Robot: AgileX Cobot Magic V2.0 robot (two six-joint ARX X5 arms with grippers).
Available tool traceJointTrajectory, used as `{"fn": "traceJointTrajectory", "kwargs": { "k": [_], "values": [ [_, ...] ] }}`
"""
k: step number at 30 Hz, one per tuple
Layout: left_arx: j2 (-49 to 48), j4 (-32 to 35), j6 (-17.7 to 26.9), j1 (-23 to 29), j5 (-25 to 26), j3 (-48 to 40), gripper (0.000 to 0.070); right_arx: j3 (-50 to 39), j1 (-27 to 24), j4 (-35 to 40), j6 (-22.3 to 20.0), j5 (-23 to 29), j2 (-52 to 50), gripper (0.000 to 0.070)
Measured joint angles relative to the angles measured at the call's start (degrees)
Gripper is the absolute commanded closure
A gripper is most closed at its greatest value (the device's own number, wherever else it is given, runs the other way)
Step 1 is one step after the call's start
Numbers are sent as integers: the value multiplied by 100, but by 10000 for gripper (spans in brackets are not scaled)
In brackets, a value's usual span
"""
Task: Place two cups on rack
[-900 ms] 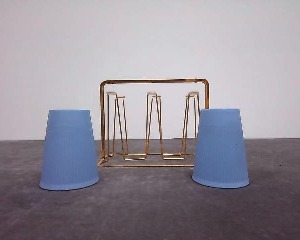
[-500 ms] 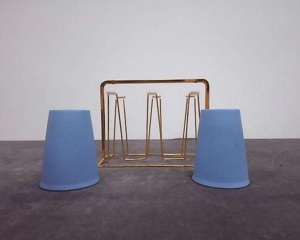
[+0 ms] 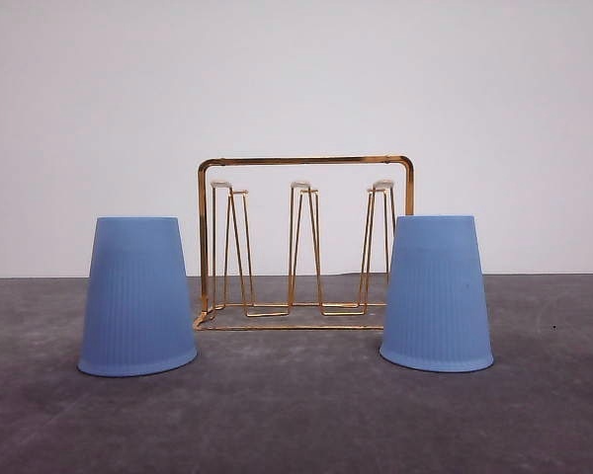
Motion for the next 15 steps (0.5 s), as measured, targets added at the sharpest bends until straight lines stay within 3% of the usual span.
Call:
{"fn": "traceJointTrajectory", "kwargs": {
  "k": [4,9,15],
  "values": [
    [455,15,454,-151,93,33,696,0,151,209,-498,-68,468,696],
    [689,296,1096,-670,35,315,696,0,517,723,-800,-77,694,696],
    [1023,368,2405,-1517,-467,663,697,0,877,1094,-903,-77,872,692]
  ]
}}
